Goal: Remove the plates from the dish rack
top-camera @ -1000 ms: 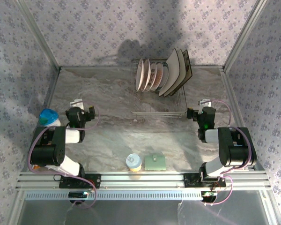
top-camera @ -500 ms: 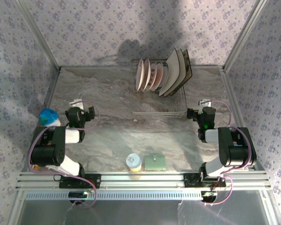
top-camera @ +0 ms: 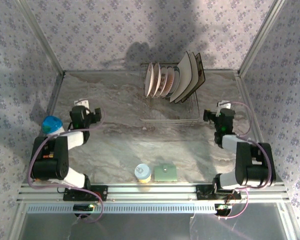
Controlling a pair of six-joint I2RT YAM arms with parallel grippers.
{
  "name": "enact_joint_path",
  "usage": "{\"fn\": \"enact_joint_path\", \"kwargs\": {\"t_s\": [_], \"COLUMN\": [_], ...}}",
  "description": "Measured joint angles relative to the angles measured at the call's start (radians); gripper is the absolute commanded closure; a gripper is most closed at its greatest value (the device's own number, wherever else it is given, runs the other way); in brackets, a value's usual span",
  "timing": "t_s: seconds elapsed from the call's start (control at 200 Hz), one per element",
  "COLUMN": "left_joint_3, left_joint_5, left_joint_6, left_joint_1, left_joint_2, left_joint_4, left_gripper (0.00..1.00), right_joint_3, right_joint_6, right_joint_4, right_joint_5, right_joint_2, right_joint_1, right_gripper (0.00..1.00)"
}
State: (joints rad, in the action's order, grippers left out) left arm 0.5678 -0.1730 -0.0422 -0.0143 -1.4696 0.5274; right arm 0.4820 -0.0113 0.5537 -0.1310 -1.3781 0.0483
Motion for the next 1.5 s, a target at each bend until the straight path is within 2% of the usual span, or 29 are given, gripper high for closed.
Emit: {"fn": "enact_joint_path", "kwargs": {"t_s": [0.13, 0.27, 0.45, 0.55, 0.745, 0.89, 1.035, 1.209, 1.359, 1.499], "left_joint_3": [0.117, 0.349, 0.694, 0.834, 0.920, 0.958, 1.019, 1.074, 1.075, 1.064], "left_joint_5": [-0.005, -0.032, -0.053, -0.051, -0.048, -0.048, -0.051, -0.052, -0.052, -0.048], "left_joint_6": [-0.019, -0.058, -0.130, -0.154, -0.169, -0.168, -0.164, -0.150, -0.140, -0.138], "left_joint_1": [-0.021, -0.064, -0.086, -0.086, -0.100, -0.108, -0.125, -0.146, -0.152, -0.152], "left_joint_2": [0.080, 0.103, 0.068, 0.023, -0.013, -0.013, -0.023, -0.056, -0.079, -0.091], "left_joint_4": [-0.174, -0.477, -0.866, -1.044, -1.262, -1.338, -1.371, -1.398, -1.408, -1.407], "left_gripper": [0.01, 0.01, 0.01, 0.01, 0.01, 0.01, 0.01, 0.01, 0.01, 0.01], "right_joint_3": [0.112, 0.283, 0.687, 0.868, 0.999, 1.106, 1.289, 1.560, 1.842, 2.156], "right_joint_6": [-0.003, -0.035, -0.103, -0.126, -0.148, -0.158, -0.163, -0.179, -0.213, -0.263], "right_joint_4": [-0.175, -0.435, -0.908, -1.094, -1.333, -1.427, -1.458, -1.471, -1.501, -1.544], "right_joint_5": [-0.016, -0.037, -0.056, -0.047, -0.022, -0.030, -0.049, -0.075, -0.101, -0.130], "right_joint_2": [0.089, 0.151, 0.114, 0.086, 0.080, 0.034, -0.090, -0.334, -0.591, -0.856], "right_joint_1": [-0.001, -0.007, -0.009, -0.011, -0.059, -0.161, -0.312, -0.480, -0.578, -0.633], "right_gripper": [0.00, 0.00, 0.00, 0.00, 0.00, 0.00, 0.00, 0.00, 0.00, 0.07]}}
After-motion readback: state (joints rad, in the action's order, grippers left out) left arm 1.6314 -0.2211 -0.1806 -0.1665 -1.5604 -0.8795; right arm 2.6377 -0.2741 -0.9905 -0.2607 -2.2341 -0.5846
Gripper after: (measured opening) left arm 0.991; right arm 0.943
